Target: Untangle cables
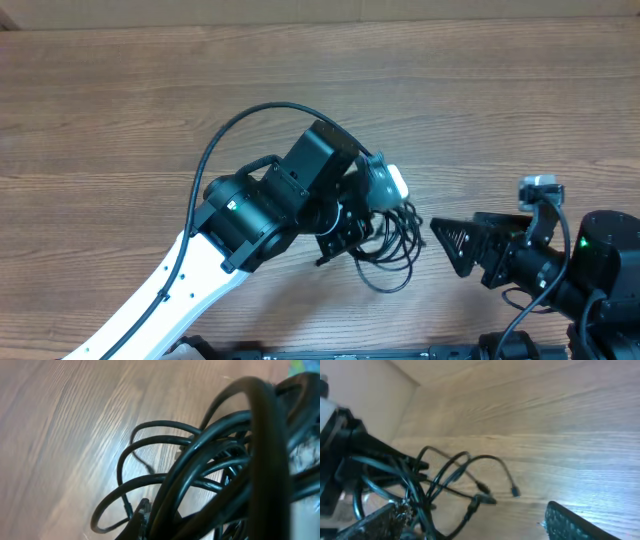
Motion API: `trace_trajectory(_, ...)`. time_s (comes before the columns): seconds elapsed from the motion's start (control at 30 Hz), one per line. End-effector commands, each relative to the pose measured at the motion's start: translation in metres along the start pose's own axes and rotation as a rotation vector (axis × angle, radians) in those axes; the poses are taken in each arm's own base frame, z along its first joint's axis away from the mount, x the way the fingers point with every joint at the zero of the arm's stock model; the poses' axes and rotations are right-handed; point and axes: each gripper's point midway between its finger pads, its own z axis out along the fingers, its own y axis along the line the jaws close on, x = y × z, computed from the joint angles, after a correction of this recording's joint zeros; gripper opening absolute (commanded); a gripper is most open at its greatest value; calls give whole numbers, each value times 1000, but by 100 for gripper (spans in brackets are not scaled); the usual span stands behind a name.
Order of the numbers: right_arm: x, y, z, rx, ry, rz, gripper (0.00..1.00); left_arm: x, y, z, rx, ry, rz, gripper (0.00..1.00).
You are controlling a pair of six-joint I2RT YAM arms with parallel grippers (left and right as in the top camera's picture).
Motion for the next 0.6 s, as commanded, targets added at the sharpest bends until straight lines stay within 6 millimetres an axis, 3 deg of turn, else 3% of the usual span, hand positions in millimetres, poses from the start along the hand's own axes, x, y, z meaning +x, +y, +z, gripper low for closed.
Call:
trace_trajectory(0.0,6,16,-3,-85,23,-107,81,-15,-14,-8,55,-68,240,4)
trace_trajectory(0.1,9,19,-4,-106,34,-127,74,-16,-19,-8,83,-84,302,4)
trace_trajectory(0.27,10,20,-4,-114,36,-126,70,-27,-46,-14,218,-193,496,4)
trace_trajectory(0.4,11,29,-5,-165,46,-129,66,-38,-43,-13,199,-230,517,4)
trace_trajectory(0.57,12,32,-6,-181,50,-129,63,-45,-52,-7,281,-275,515,4)
